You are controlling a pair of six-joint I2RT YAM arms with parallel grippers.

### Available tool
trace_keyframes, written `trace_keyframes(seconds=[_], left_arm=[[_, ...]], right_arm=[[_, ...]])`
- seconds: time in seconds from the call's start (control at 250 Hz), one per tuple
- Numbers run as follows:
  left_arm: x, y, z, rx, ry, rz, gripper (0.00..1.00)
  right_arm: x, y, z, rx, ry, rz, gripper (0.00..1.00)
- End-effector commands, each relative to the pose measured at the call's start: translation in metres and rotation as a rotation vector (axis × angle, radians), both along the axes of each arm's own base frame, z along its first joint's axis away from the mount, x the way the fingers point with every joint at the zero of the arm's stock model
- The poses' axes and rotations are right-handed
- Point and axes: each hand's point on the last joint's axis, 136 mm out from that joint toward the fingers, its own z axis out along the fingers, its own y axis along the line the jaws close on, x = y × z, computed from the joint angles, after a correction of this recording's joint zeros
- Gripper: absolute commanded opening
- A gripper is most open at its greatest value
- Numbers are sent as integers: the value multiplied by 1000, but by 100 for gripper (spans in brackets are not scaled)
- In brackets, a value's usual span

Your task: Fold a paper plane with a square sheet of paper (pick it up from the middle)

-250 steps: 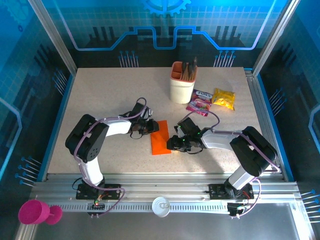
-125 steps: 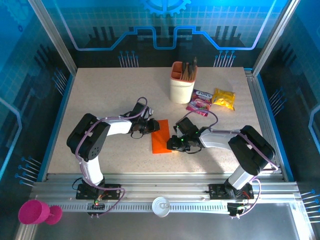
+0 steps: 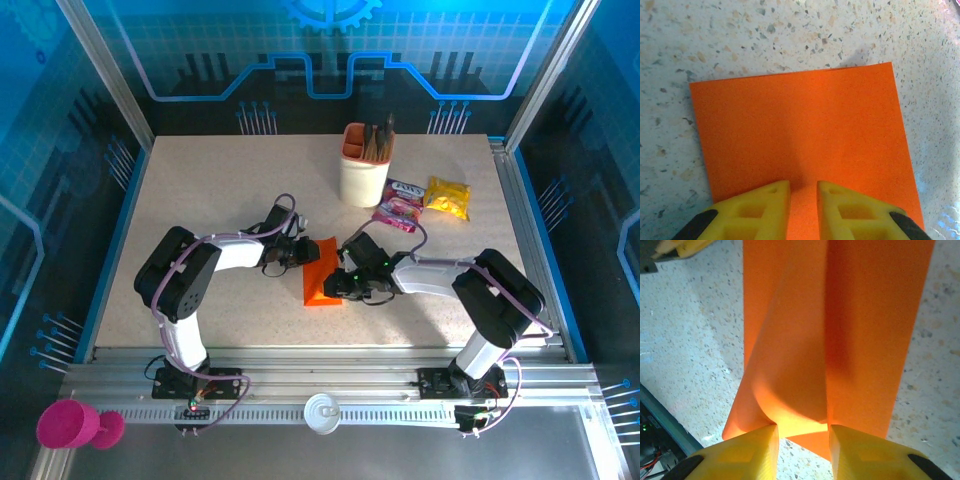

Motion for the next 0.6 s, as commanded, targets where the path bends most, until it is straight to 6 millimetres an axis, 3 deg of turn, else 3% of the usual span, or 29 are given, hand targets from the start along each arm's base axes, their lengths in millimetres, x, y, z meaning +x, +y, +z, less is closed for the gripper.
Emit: trace_keyframes(seconds=[0.0, 0.316, 0.595], left_arm=[[-8, 3, -17, 30, 44, -26, 22], [-9, 4, -17, 32, 43, -27, 22], [-8, 4, -16, 35, 41, -31, 22]], right_arm=[[8, 2, 5, 2, -12, 1, 34], [31, 10, 16, 107, -35, -20, 40], [55, 12, 28, 195, -81, -28, 53]])
